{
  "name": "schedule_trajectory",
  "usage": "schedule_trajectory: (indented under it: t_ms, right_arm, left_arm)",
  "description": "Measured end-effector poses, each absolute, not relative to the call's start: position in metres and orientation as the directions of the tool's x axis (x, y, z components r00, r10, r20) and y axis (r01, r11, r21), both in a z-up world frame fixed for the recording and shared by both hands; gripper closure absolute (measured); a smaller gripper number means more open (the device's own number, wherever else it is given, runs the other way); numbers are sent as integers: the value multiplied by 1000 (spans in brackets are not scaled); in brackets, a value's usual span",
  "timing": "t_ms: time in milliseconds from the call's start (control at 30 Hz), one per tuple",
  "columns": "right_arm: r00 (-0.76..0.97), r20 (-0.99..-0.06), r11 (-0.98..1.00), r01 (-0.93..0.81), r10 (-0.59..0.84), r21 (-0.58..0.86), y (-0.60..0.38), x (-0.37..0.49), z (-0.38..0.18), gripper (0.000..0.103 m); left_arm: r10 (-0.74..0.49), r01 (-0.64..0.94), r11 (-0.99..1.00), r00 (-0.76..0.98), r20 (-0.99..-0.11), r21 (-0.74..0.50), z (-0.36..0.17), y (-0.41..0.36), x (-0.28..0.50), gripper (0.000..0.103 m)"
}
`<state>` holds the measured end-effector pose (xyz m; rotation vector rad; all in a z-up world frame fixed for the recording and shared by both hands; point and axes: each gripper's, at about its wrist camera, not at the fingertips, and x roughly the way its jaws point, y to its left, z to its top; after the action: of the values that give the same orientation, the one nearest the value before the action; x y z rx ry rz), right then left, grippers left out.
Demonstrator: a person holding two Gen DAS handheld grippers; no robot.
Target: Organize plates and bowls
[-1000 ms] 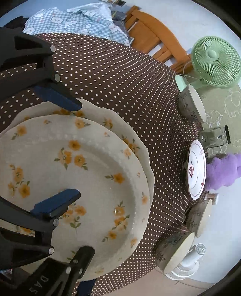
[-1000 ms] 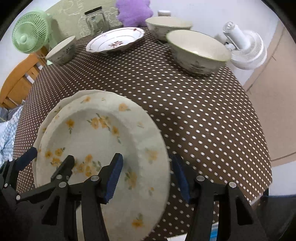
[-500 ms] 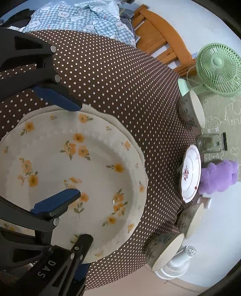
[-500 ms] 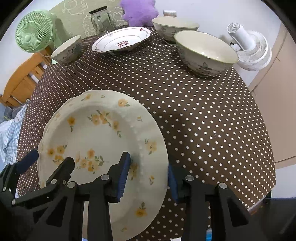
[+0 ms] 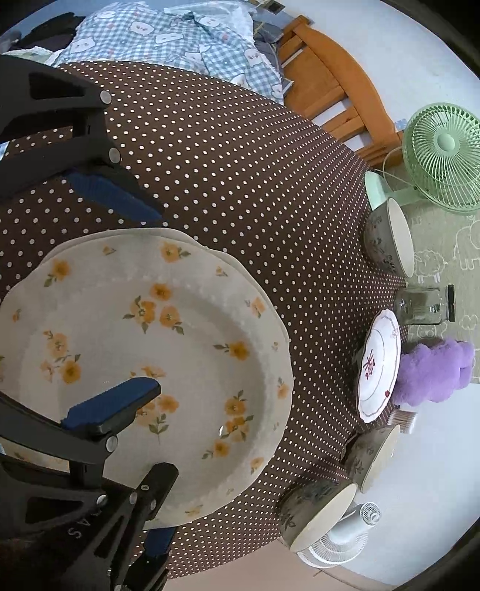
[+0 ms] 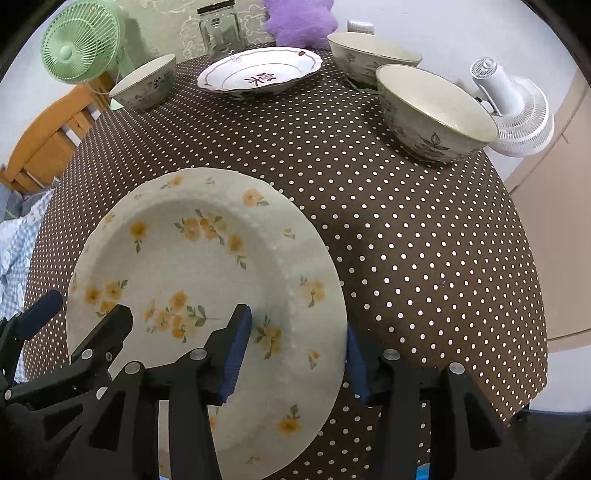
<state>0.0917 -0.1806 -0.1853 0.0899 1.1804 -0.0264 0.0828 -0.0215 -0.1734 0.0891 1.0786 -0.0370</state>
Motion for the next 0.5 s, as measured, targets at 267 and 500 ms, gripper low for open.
schedule_trajectory:
  t_ms: [267,500]
  right_arm:
    - [444,-895,996,60,34,68,-185,87,-161,35]
    - [521,-852,991,73,56,110,-181,92,-121,21]
  left_arm:
    - [1,64,997,489,-872,37,-153,-12,80,10]
    - [-54,106,994,518,-854,1,-123,-1,87,4]
